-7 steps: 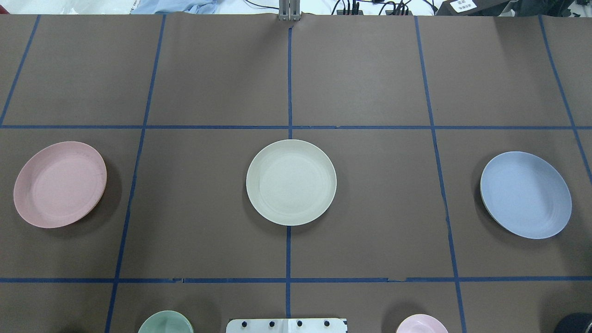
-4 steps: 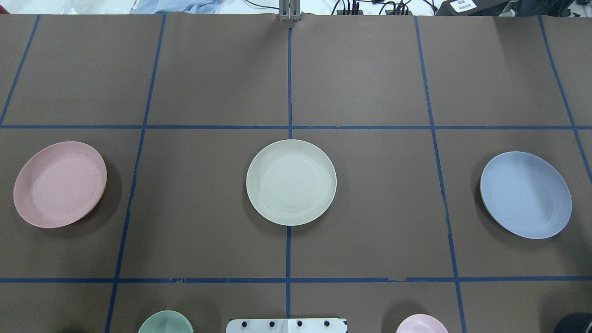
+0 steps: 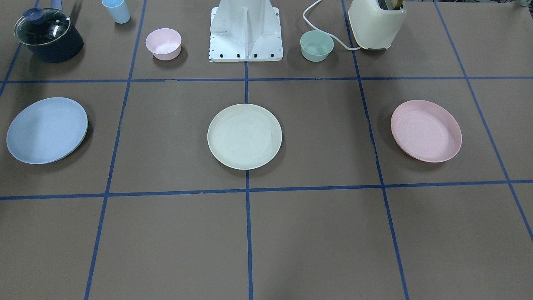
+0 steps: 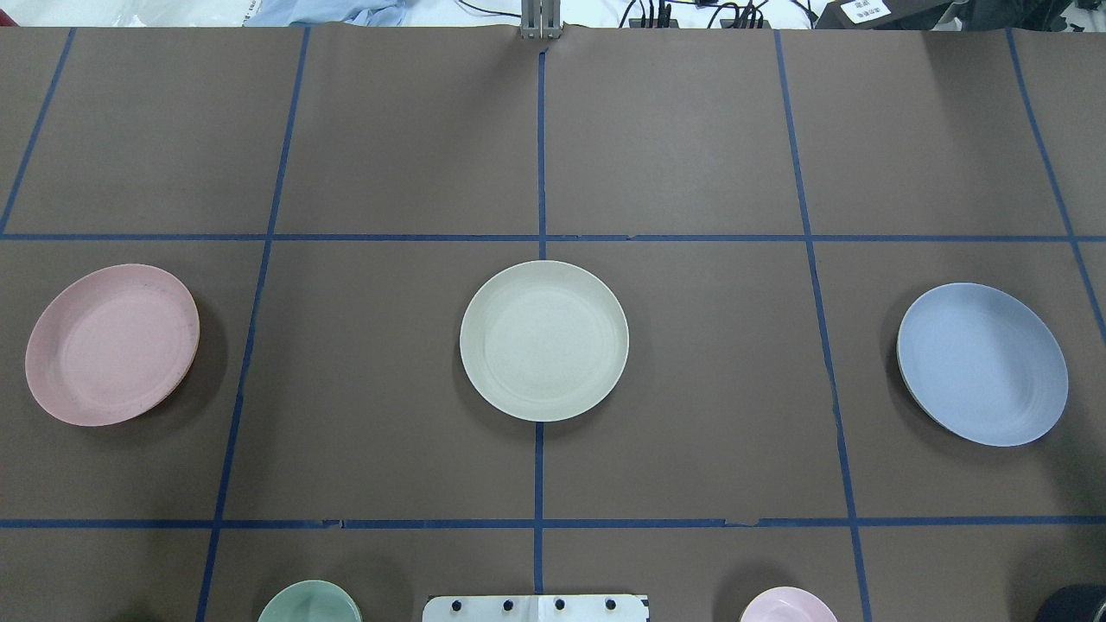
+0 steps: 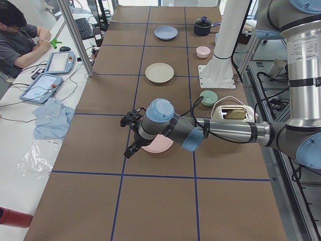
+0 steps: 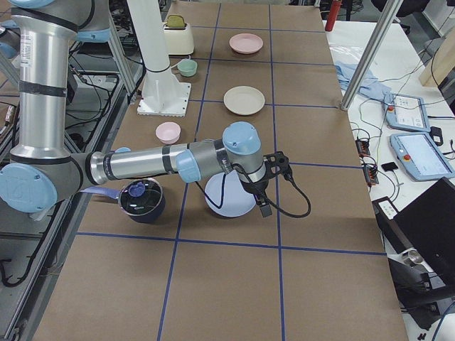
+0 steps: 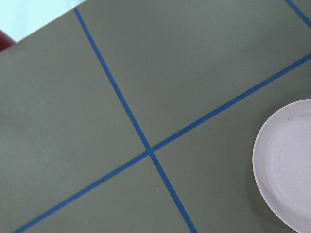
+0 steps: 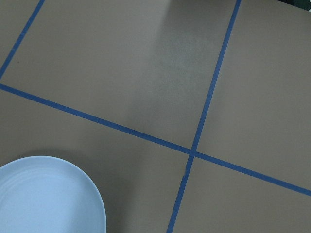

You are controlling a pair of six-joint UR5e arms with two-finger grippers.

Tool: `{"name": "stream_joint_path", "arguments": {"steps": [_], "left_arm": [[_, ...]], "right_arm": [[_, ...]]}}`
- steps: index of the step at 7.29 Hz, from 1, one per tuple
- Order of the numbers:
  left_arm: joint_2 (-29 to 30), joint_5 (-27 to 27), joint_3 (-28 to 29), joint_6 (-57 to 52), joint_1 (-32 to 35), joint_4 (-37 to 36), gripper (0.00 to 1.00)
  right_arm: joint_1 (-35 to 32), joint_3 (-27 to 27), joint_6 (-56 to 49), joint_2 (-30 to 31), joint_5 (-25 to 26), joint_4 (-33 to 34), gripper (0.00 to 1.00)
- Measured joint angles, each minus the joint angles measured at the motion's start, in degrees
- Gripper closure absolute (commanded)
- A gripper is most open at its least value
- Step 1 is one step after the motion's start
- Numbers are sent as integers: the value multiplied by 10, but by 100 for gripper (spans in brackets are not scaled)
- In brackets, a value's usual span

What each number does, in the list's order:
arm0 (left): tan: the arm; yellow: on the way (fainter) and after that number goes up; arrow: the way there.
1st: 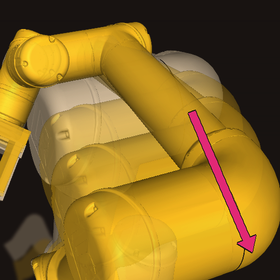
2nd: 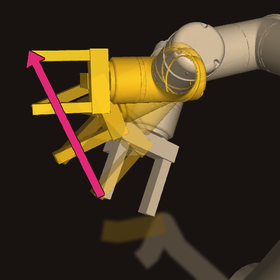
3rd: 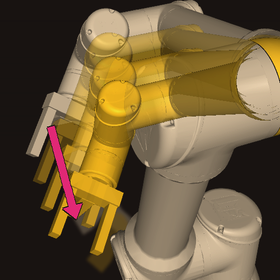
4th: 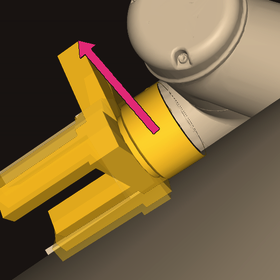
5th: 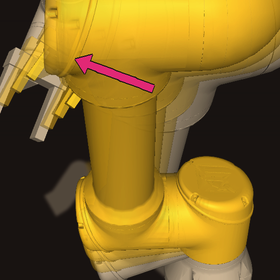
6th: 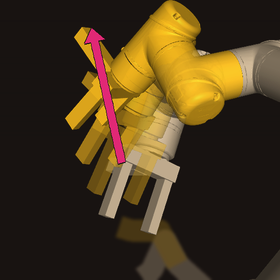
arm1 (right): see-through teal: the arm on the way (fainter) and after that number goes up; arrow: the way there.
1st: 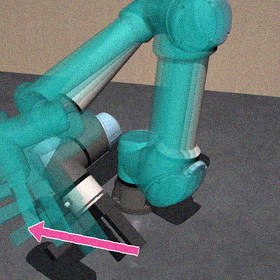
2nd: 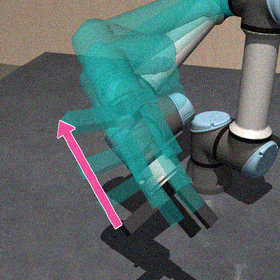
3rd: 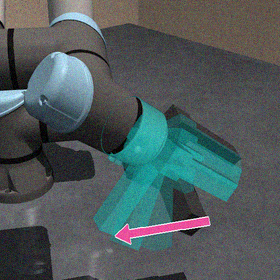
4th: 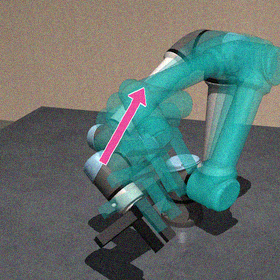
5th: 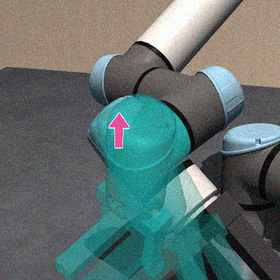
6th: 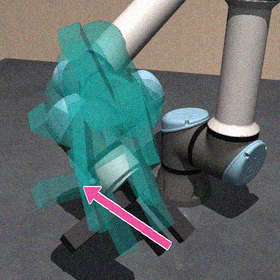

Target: Stack three plates with pink and blue

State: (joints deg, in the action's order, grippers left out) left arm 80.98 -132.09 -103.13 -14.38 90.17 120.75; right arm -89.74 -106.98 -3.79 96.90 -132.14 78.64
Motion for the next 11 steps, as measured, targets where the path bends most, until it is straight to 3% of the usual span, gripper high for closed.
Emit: {"name": "stream_joint_path", "arguments": {"steps": [3,6,9,11], "left_arm": [[40,-13,36,71,-4,111,0],[-5,-59,65,220,-88,206,0],[-42,11,138,369,-176,367,0],[-44,92,171,497,-245,445,3]], "right_arm": [[1,0,19,-2,-23,-25,0],[23,2,91,3,-29,-60,0],[26,2,98,14,-30,-71,0],[27,2,98,24,-30,-80,0]]}}
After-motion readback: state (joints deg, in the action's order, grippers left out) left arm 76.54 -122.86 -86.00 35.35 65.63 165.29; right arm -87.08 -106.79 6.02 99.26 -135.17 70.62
